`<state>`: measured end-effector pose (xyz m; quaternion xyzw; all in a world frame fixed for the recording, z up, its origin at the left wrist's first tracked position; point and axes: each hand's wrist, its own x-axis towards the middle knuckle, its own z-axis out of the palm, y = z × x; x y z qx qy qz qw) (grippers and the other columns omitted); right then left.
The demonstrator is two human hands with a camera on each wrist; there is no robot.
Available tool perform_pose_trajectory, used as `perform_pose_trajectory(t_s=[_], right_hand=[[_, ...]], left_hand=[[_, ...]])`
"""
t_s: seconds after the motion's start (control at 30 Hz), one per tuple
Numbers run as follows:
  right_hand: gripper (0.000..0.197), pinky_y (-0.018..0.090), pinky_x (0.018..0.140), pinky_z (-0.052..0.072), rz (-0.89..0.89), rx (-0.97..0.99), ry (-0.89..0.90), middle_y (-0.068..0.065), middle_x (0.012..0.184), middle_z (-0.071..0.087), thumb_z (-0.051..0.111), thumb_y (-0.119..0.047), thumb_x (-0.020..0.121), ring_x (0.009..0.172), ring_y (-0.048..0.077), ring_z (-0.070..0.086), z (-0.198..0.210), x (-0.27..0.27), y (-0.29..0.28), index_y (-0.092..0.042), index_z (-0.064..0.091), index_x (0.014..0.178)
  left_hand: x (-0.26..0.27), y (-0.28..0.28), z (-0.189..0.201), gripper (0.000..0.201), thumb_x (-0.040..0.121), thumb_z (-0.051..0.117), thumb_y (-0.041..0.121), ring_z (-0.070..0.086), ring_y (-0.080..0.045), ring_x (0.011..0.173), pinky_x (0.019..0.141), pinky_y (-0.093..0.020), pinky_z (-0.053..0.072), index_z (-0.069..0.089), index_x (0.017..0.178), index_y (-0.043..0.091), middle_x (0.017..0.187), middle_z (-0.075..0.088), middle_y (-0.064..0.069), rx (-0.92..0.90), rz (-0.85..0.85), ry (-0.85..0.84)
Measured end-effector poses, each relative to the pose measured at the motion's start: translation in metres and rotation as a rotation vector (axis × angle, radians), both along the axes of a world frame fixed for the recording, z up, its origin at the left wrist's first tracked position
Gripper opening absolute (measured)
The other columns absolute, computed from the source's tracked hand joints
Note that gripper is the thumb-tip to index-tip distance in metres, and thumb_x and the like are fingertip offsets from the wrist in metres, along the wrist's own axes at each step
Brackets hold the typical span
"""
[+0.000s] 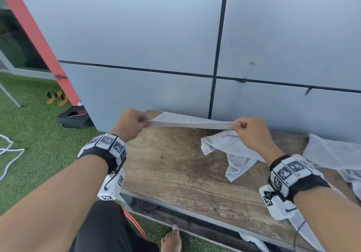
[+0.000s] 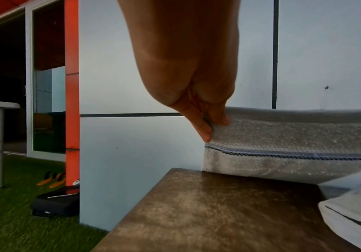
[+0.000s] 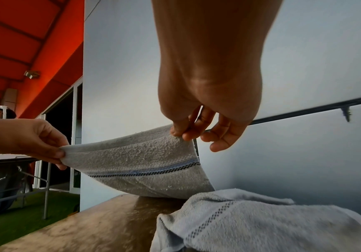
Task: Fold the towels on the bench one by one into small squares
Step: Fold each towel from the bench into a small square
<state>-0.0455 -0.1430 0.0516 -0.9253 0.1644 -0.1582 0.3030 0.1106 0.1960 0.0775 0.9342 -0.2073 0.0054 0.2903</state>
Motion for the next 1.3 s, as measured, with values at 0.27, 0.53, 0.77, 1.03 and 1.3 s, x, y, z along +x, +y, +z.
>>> perform_pose_trajectory(t_s=[0.27, 0.53, 0.77, 1.03, 1.3], right_hand=[[0.020, 0.031, 0.061, 0.035, 0.043, 0.019, -0.083, 0.001, 0.074, 0.061, 0.059, -0.027, 0.099, 0.073, 0.021, 0.054, 0.028, -0.067, 0.019, -0.016, 0.064, 0.083], [0.019, 0.049, 0.080, 0.053, 0.027, 0.017, -0.209, 0.005, 0.080, 0.065, 0.056, -0.029, 0.100, 0.080, 0.032, 0.064, 0.053, -0.116, 0.026, -0.012, 0.064, 0.095], [0.019, 0.028, 0.064, 0.056, 0.194, 0.361, 0.148, 0.008, 0.092, 0.072, 0.058, -0.027, 0.100, 0.072, 0.013, 0.069, 0.060, -0.157, 0.036, -0.015, 0.070, 0.092], [0.021, 0.060, 0.084, 0.057, 0.187, 0.388, 0.254, 0.012, 0.094, 0.076, 0.060, -0.031, 0.099, 0.087, 0.040, 0.073, 0.037, -0.162, 0.034, -0.016, 0.073, 0.094], [0.024, 0.033, 0.061, 0.056, 0.068, 0.187, 0.125, 0.012, 0.087, 0.071, 0.055, -0.027, 0.101, 0.068, 0.028, 0.072, 0.022, -0.099, 0.017, -0.009, 0.064, 0.090]], left_hand=[[-0.062, 0.026, 0.021, 0.014, 0.093, 0.068, 0.020, 0.064, -0.022, 0.076, 0.073, -0.031, 0.052, 0.066, 0.084, 0.010, 0.083, 0.071, -0.007, -0.143, -0.072, -0.022], [-0.116, 0.039, 0.053, 0.017, 0.098, 0.062, 0.020, 0.037, -0.012, 0.056, 0.053, -0.024, 0.030, 0.064, 0.087, 0.007, 0.067, 0.052, -0.007, -0.240, -0.152, -0.016], [-0.141, 0.058, 0.049, 0.013, 0.097, 0.065, 0.019, 0.063, -0.011, 0.071, 0.069, -0.018, 0.049, 0.072, 0.090, 0.010, 0.082, 0.071, -0.004, -0.193, -0.273, 0.327], [-0.139, 0.062, 0.008, 0.023, 0.094, 0.069, 0.025, 0.067, -0.020, 0.078, 0.075, -0.032, 0.055, 0.070, 0.101, 0.004, 0.090, 0.074, -0.017, -0.141, -0.243, 0.454], [-0.106, 0.027, -0.010, 0.020, 0.096, 0.063, 0.022, 0.062, -0.017, 0.064, 0.064, -0.029, 0.048, 0.068, 0.093, 0.003, 0.079, 0.071, -0.014, -0.169, 0.004, 0.227]])
